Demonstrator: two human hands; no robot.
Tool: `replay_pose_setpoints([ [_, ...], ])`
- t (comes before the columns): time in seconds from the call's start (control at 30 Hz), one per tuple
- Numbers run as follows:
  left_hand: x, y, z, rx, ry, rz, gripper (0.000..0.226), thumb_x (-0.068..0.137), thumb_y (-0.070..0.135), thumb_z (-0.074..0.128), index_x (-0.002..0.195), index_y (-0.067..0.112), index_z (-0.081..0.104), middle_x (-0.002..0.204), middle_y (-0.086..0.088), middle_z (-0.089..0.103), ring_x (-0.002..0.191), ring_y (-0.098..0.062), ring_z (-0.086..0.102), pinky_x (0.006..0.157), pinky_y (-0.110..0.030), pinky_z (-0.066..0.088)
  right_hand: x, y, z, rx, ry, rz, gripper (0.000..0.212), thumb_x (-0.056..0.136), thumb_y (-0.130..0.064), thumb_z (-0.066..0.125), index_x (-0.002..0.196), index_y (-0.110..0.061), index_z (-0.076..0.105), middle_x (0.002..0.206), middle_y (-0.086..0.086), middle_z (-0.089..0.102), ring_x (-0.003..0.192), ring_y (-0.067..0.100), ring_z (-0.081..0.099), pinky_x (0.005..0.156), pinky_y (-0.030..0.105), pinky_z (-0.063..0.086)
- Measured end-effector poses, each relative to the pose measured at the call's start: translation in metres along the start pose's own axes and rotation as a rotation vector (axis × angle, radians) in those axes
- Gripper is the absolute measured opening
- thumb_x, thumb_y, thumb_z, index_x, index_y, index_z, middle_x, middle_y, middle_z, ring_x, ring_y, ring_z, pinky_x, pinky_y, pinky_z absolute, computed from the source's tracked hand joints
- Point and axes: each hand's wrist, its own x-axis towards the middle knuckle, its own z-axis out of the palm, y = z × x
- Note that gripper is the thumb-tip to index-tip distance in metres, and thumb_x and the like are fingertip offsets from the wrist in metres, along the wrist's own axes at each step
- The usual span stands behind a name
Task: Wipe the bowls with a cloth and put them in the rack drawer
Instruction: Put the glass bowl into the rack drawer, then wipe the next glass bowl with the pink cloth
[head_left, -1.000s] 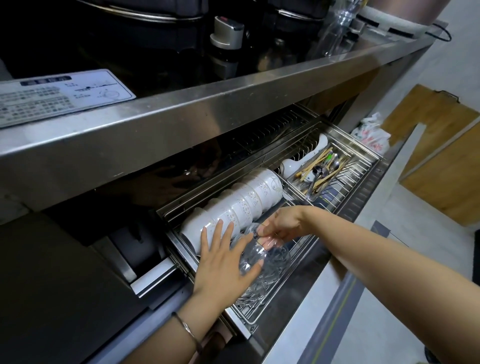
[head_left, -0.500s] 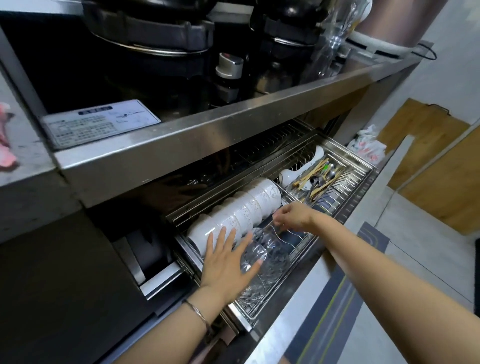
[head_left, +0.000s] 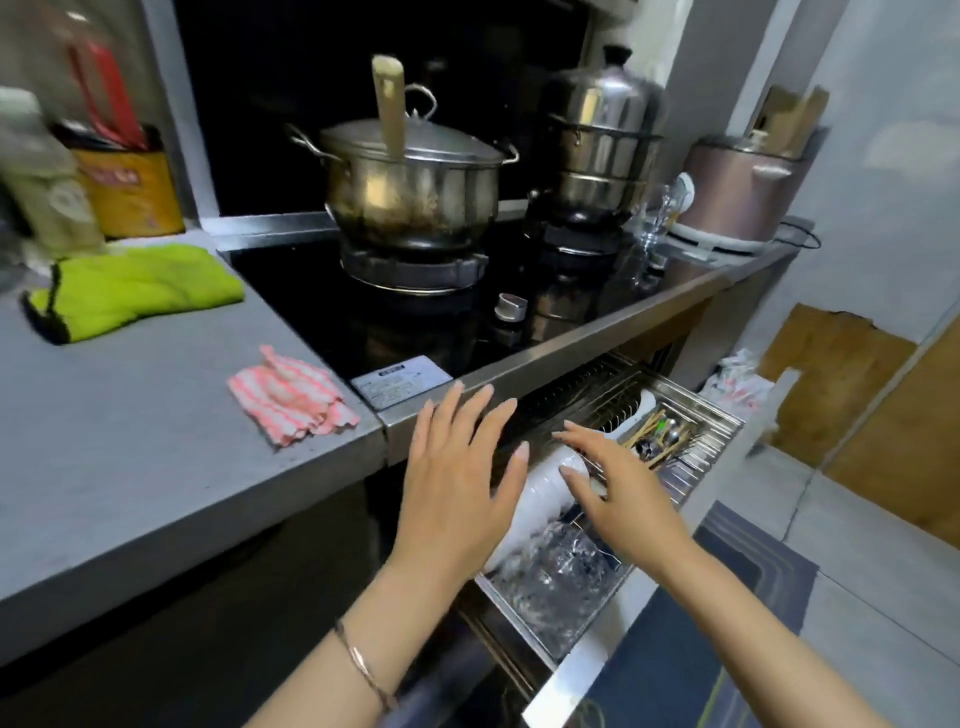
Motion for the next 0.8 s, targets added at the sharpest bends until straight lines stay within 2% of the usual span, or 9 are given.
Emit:
replay_pose_setpoints([
  [0.07, -0.003, -0.009, -0.038, 0.04, 0.039, 0.037, 0.048, 0.096, 0.044, 0.034, 0.131, 0.019, 0.055, 0.141, -0.001, 0.05, 0.14, -0.022, 0.033, 0.118, -0.038, 0.009, 0.001, -0.036, -0.002, 0.049, 0.001, -0.079, 0.039, 0.096, -0.03, 0.054, 0.134, -0.035, 0.048, 0.138, -0.029, 0.035, 0.121, -0.017, 0.03, 0.095, -0.003, 0.02],
  [0.17, -0.011, -0.028, -0.088, 0.108, 0.096, -0.035, 0.048, 0.094, 0.046, 0.034, 0.129, 0.022, 0.056, 0.141, 0.0, 0.05, 0.141, -0.024, 0.03, 0.117, -0.041, 0.011, 0.008, -0.087, 0.002, 0.091, -0.008, -0.196, 0.039, 0.096, -0.031, 0.054, 0.134, -0.034, 0.049, 0.142, -0.025, 0.039, 0.126, -0.011, 0.036, 0.103, 0.013, 0.034],
  [0.3, -0.027, -0.065, -0.139, 0.183, 0.079, -0.19, 0.062, 0.089, 0.054, 0.021, 0.132, 0.023, 0.054, 0.145, 0.001, 0.047, 0.143, -0.023, 0.024, 0.117, -0.035, 0.002, 0.019, -0.144, 0.016, 0.14, -0.048, -0.304, 0.04, 0.095, -0.033, 0.056, 0.134, -0.032, 0.049, 0.142, -0.021, 0.043, 0.13, -0.003, 0.04, 0.109, 0.024, 0.035],
  [0.43, -0.041, -0.095, -0.171, 0.241, 0.048, -0.271, 0.073, 0.083, 0.06, 0.01, 0.134, 0.028, 0.052, 0.149, 0.003, 0.041, 0.146, -0.019, 0.017, 0.118, -0.034, -0.002, 0.029, -0.185, 0.028, 0.157, -0.14, -0.329, 0.037, 0.095, -0.039, 0.054, 0.131, -0.036, 0.05, 0.138, -0.026, 0.043, 0.125, -0.005, 0.042, 0.104, 0.022, 0.037],
  [0.53, -0.047, -0.106, -0.188, 0.253, 0.046, -0.307, 0.076, 0.082, 0.062, 0.008, 0.131, 0.027, 0.054, 0.149, 0.003, 0.041, 0.147, -0.019, 0.017, 0.119, -0.036, 0.0, 0.039, -0.204, 0.036, 0.093, -0.169, -0.364, 0.036, 0.094, -0.041, 0.056, 0.127, -0.029, 0.058, 0.131, -0.022, 0.05, 0.118, -0.001, 0.048, 0.097, 0.018, 0.038],
  [0.63, -0.05, -0.112, -0.203, 0.251, 0.039, -0.331, 0.08, 0.079, 0.064, 0.004, 0.132, 0.028, 0.053, 0.15, 0.004, 0.039, 0.147, -0.017, 0.014, 0.118, -0.035, -0.002, 0.05, -0.213, 0.045, -0.047, -0.179, -0.394, 0.031, 0.093, -0.041, 0.057, 0.111, -0.018, 0.066, 0.114, -0.01, 0.062, 0.103, 0.01, 0.055, 0.084, 0.027, 0.045],
  [0.7, -0.05, -0.114, -0.21, 0.233, 0.026, -0.347, 0.083, 0.076, 0.066, 0.001, 0.133, 0.03, 0.05, 0.152, 0.007, 0.035, 0.147, -0.015, 0.011, 0.118, -0.032, -0.005, 0.055, -0.213, 0.052, -0.158, -0.182, -0.397, 0.033, 0.091, -0.045, 0.056, 0.101, -0.015, 0.065, 0.1, -0.004, 0.063, 0.095, 0.014, 0.054, 0.077, 0.032, 0.046],
  [0.8, -0.048, -0.113, -0.219, 0.193, 0.012, -0.364, 0.083, 0.074, 0.067, 0.001, 0.132, 0.032, 0.05, 0.153, 0.009, 0.032, 0.147, -0.013, 0.008, 0.117, -0.03, -0.006, 0.059, -0.211, 0.059, -0.243, -0.15, -0.36, 0.029, 0.091, -0.045, 0.057, 0.102, -0.019, 0.065, 0.1, -0.005, 0.063, 0.099, 0.013, 0.053, 0.078, 0.034, 0.048],
])
